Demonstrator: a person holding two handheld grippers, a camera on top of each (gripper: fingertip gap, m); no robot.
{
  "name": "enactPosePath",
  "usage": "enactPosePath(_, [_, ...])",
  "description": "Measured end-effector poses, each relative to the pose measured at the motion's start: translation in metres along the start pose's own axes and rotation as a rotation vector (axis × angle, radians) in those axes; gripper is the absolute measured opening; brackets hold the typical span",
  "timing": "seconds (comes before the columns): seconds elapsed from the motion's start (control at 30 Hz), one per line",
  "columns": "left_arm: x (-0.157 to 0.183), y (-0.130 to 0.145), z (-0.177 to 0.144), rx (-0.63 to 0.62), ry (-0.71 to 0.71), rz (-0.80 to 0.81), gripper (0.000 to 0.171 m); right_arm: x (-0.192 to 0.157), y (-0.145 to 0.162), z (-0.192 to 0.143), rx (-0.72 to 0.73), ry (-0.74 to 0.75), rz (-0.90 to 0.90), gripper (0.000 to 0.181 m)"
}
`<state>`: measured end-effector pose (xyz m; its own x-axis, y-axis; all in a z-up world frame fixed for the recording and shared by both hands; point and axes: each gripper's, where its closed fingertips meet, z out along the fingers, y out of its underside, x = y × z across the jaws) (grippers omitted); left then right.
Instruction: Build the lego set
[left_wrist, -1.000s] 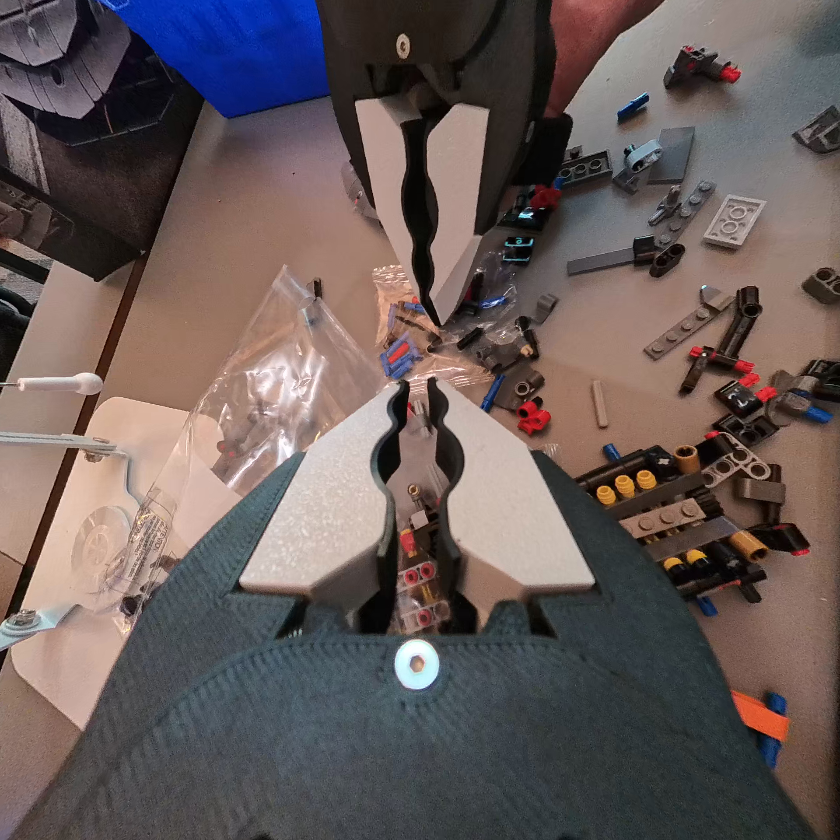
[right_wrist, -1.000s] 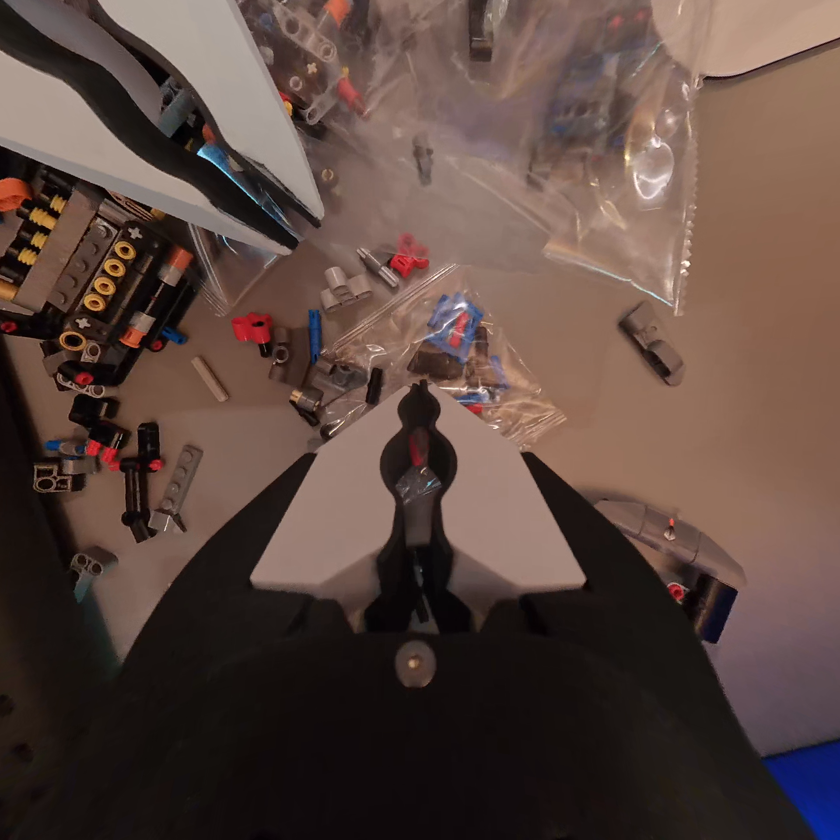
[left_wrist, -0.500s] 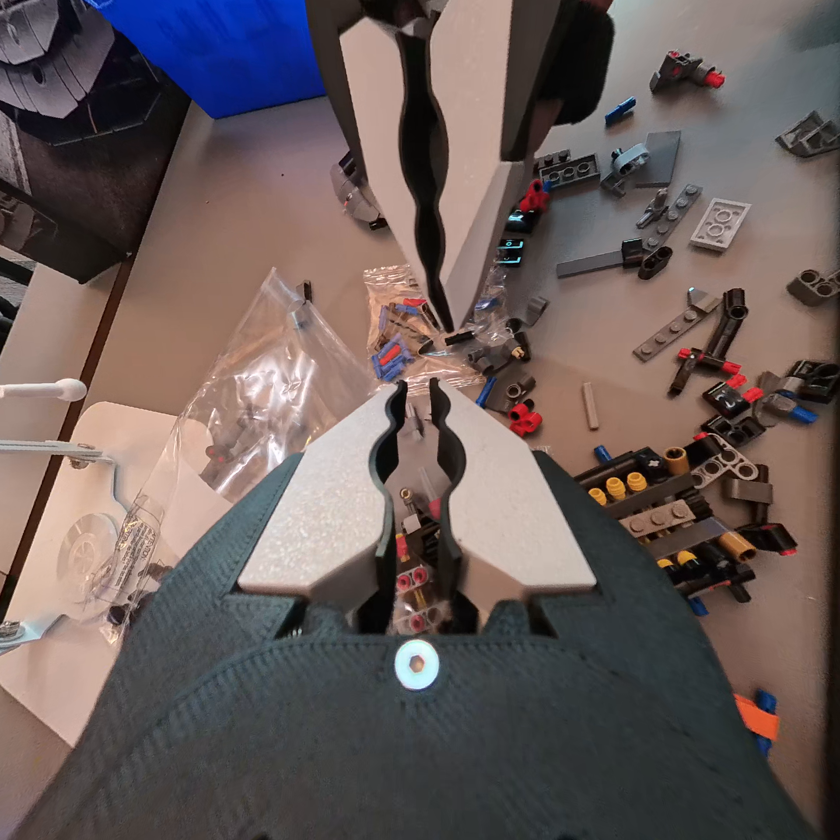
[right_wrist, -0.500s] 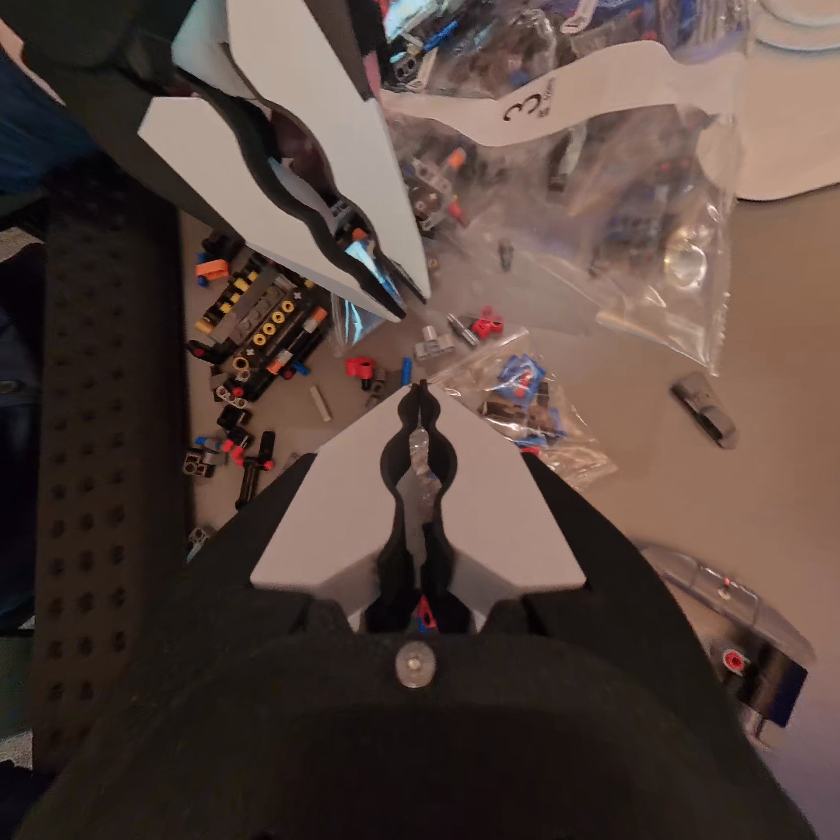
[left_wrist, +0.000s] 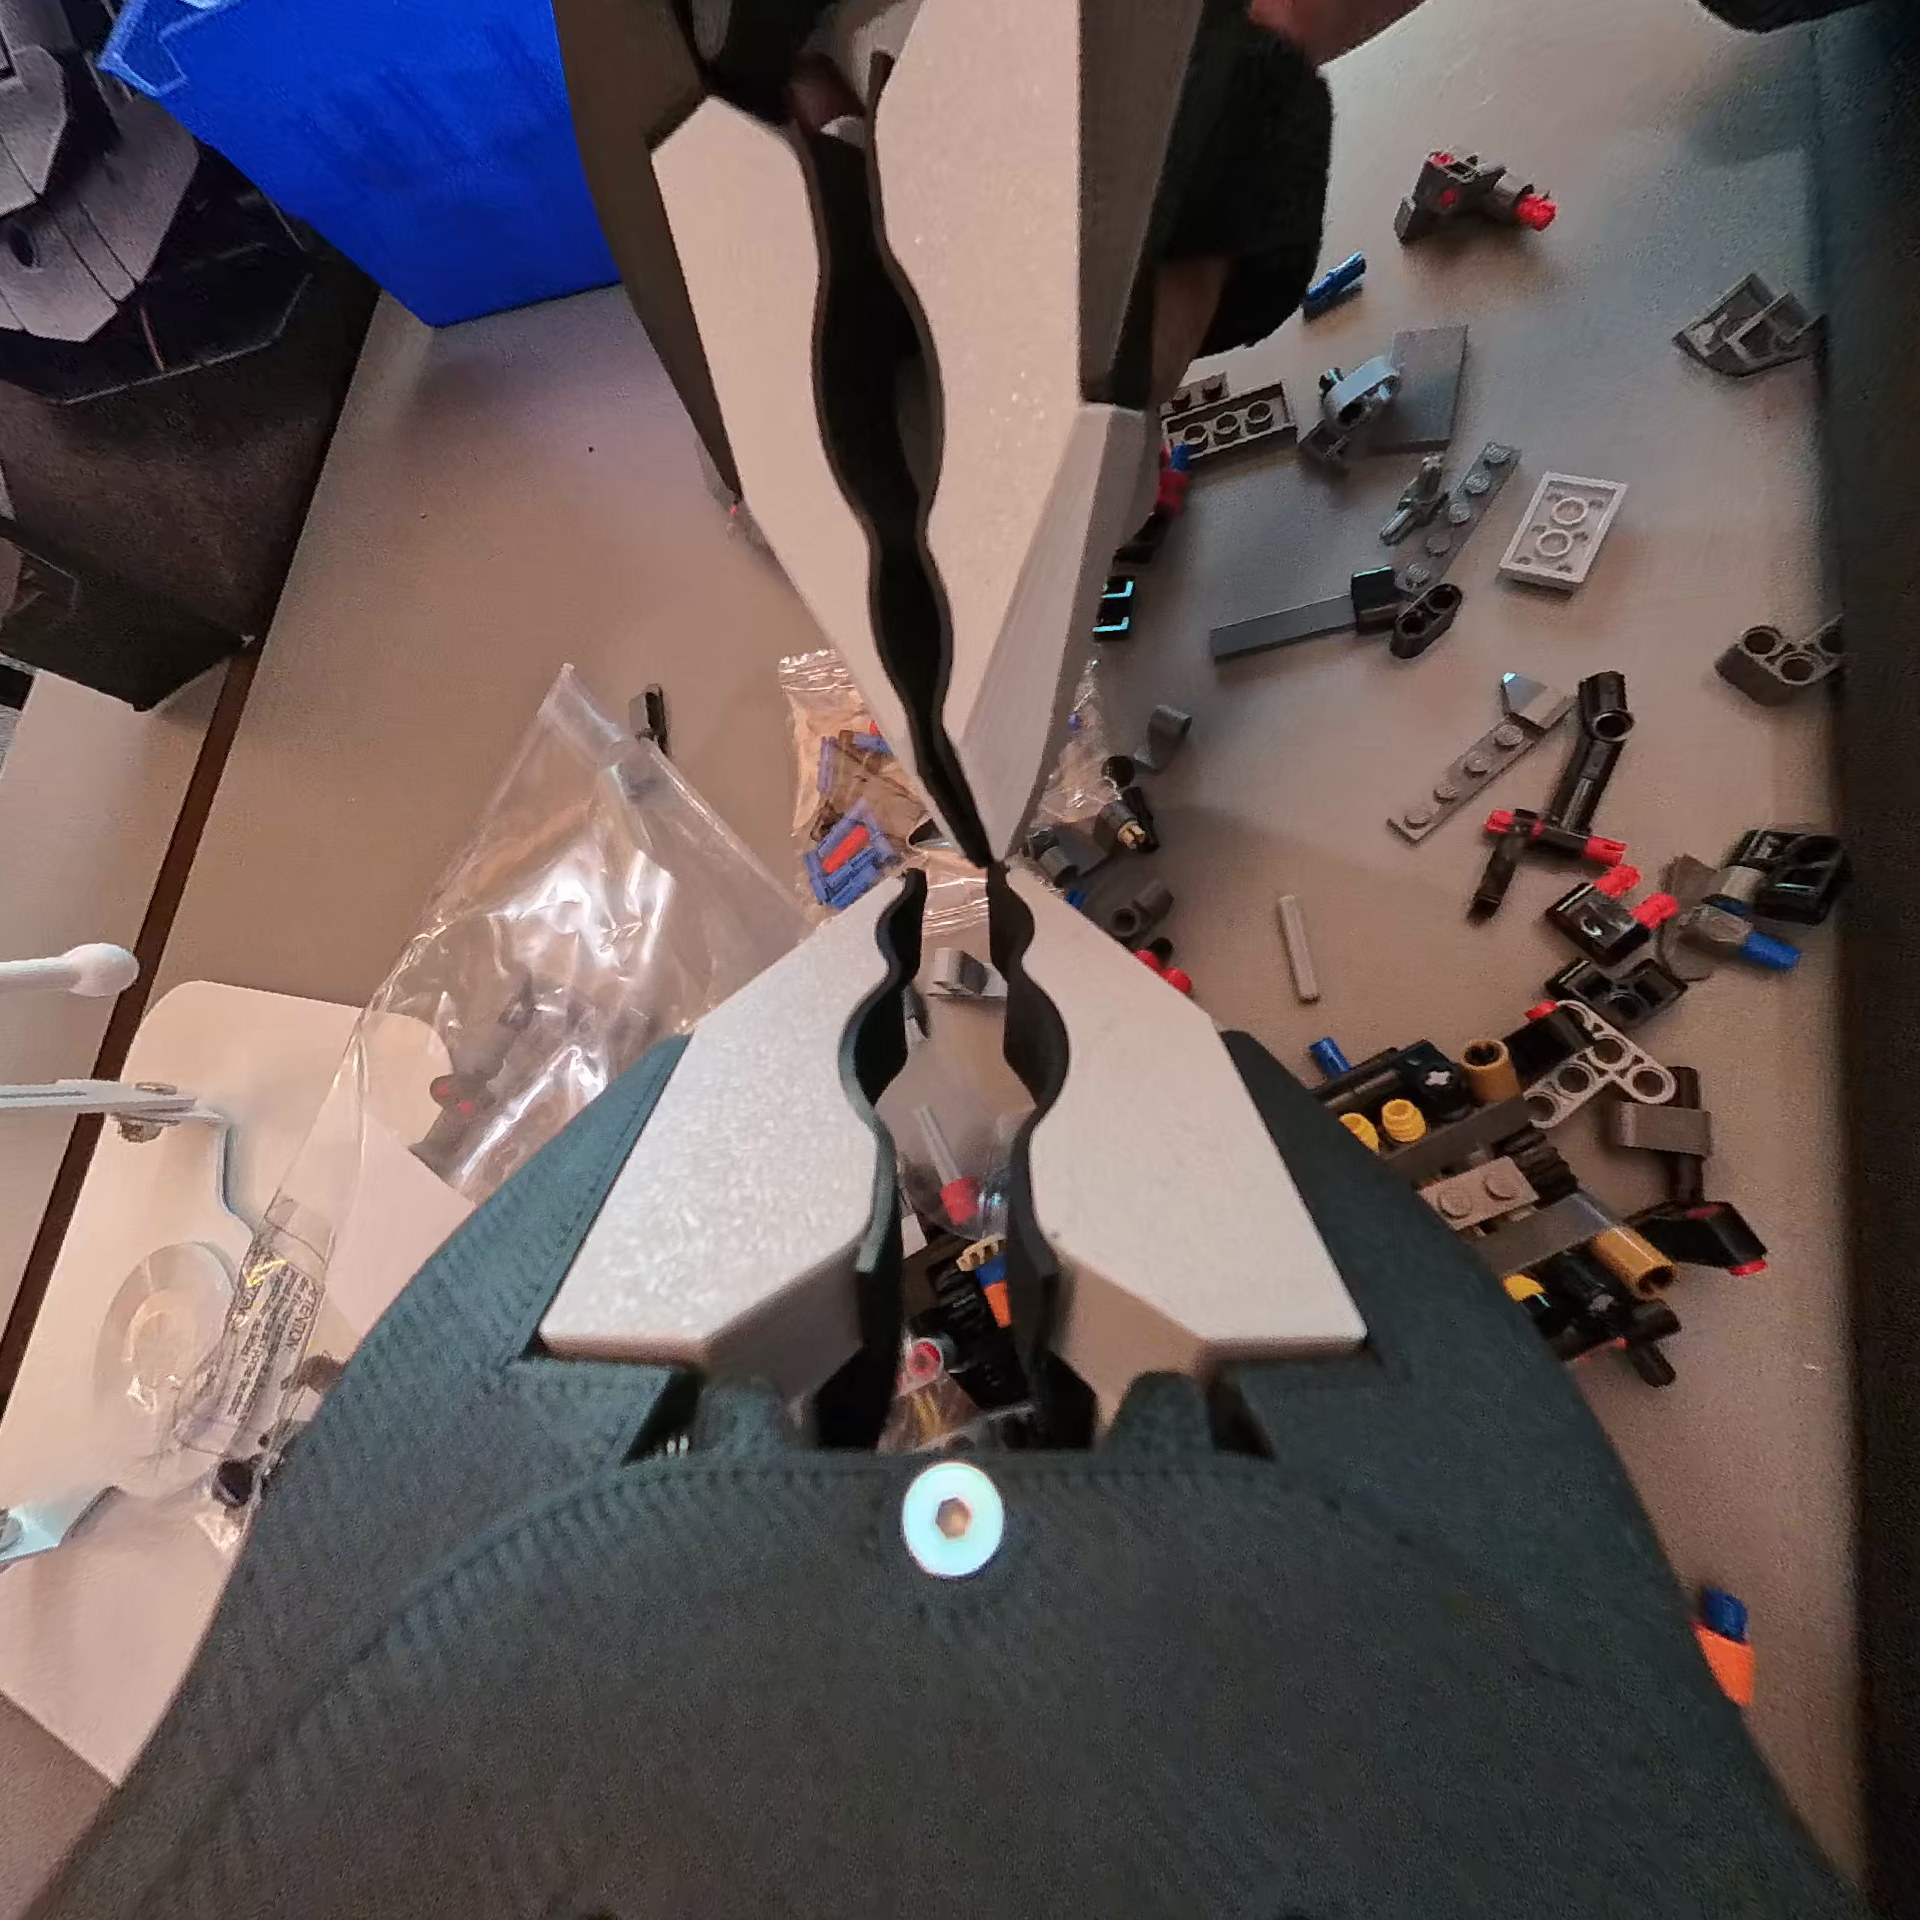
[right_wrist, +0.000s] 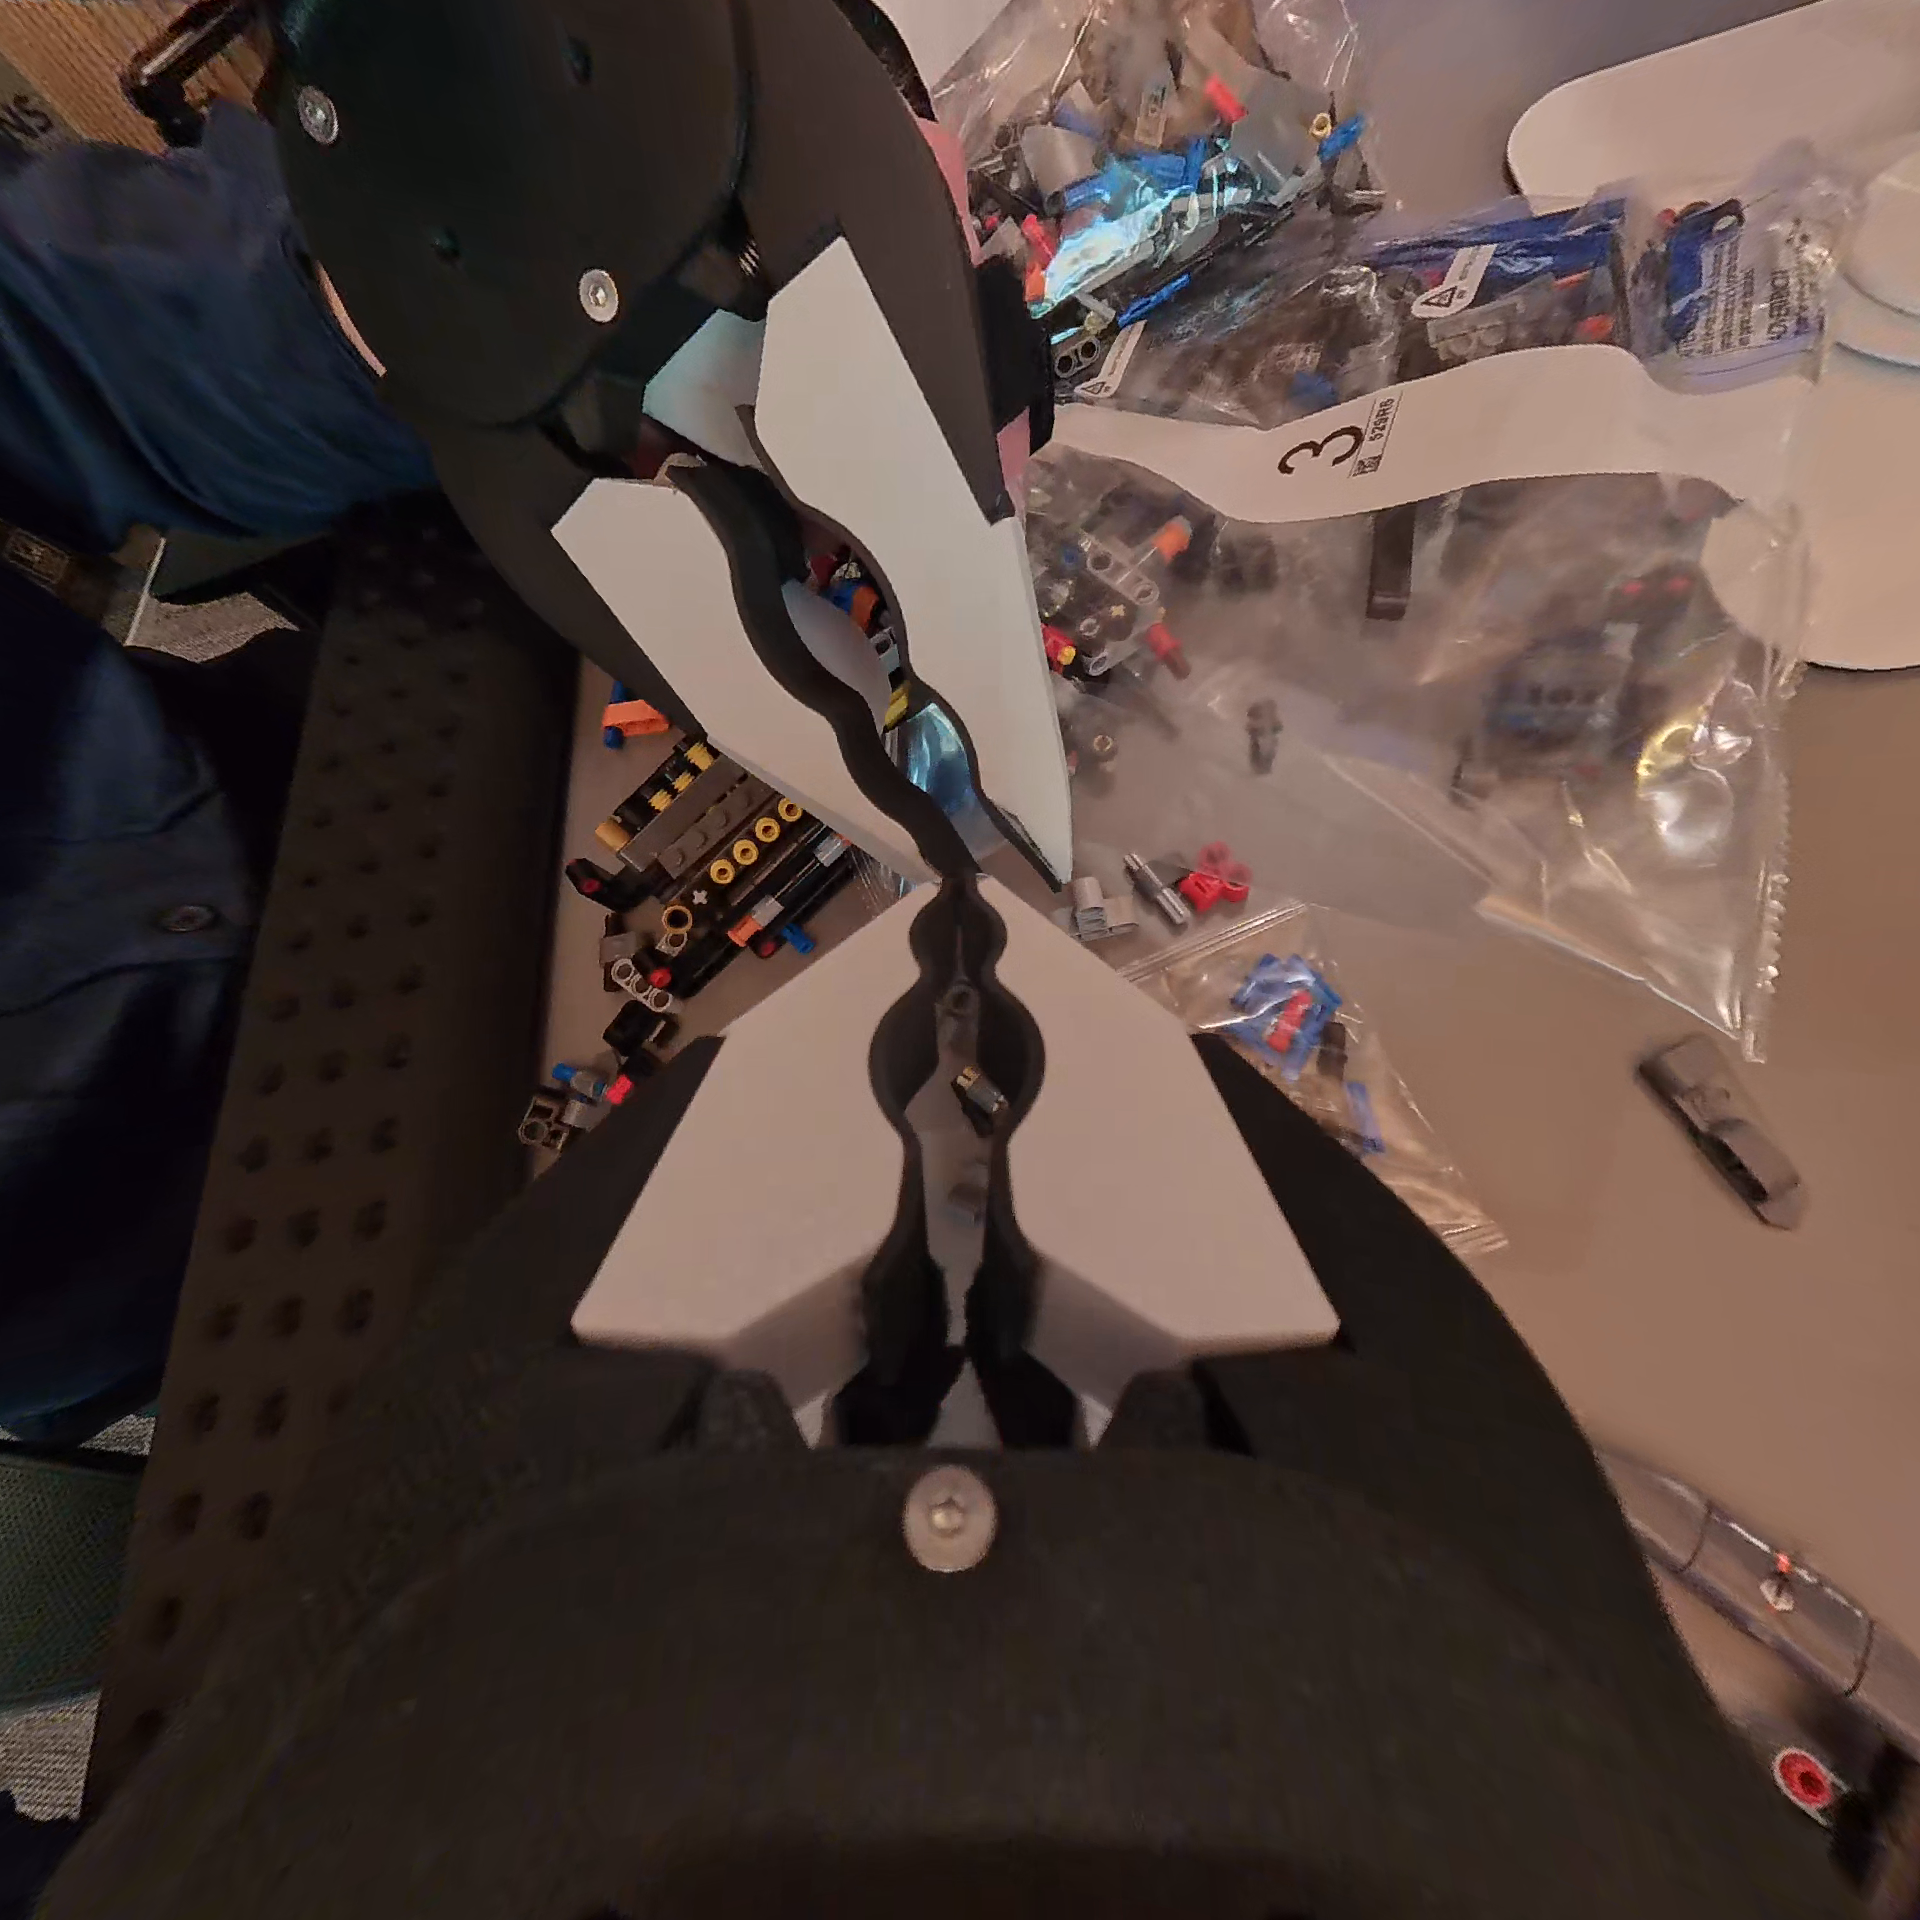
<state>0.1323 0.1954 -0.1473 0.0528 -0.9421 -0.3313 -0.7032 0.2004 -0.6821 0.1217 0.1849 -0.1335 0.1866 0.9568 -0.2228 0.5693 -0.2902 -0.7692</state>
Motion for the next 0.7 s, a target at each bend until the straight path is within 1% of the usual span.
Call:
enactPosePath(0.53, [0.0055,-0.0013,0.0022,0.000,0.020,0.020,0.009,-0.0042,-0.0075,0.0004,0.038,-0.017,-0.017,0.000])
enactPosePath(0.7, [0.0047,-0.0004,0.0025,-0.006,0.013,0.023,0.006,-0.0058,-0.0105,-0.0027,0.060,-0.032,-0.012,0.000])
